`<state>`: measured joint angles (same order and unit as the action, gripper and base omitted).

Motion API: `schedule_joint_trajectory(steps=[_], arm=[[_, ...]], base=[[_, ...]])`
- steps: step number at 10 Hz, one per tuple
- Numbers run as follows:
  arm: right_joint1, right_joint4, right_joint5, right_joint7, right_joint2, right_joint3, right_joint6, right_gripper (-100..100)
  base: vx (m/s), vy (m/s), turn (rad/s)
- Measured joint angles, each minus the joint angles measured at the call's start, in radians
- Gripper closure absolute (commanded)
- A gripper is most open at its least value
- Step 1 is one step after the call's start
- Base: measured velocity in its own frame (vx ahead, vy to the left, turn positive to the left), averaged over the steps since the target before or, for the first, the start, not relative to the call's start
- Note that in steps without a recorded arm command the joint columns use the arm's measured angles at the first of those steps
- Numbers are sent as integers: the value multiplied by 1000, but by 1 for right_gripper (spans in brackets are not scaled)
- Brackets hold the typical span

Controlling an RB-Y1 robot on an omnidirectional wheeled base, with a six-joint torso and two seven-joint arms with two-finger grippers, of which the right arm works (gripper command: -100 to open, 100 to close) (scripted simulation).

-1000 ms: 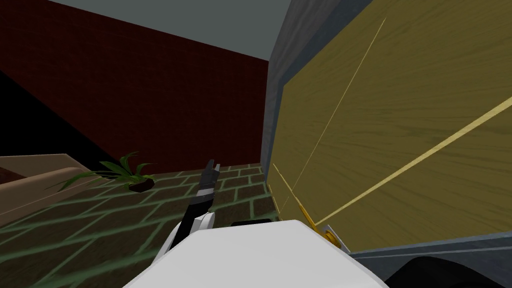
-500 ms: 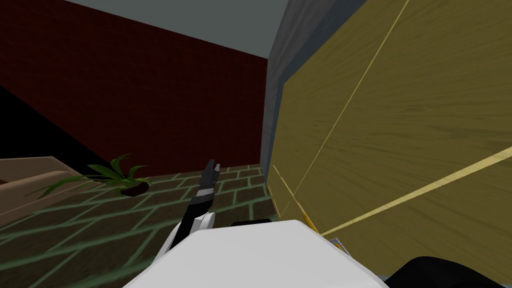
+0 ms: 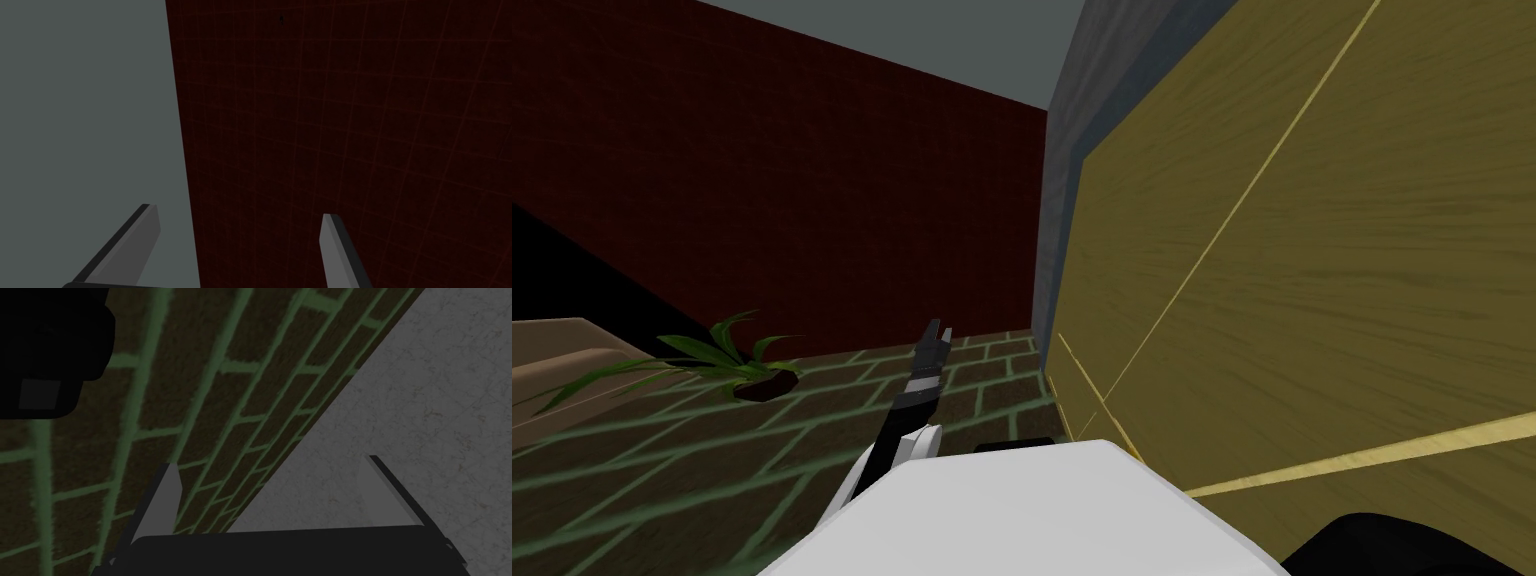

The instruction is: Push the door open

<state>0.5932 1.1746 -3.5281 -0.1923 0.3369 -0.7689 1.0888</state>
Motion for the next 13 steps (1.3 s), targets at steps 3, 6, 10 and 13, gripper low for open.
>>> schedule_joint_trajectory(steps=[3,6,10,13], arm=[[1,-15,-66,0,6,-13,15,-100],[-1,-39,-133,-2,9,-25,26,-100],[-2,-71,-220,-5,13,-41,38,-100],[2,-79,-282,-3,22,-52,53,-100]], base=[[95,-23,-16],[86,-15,-16],[84,-30,-15],[76,-43,-14]])
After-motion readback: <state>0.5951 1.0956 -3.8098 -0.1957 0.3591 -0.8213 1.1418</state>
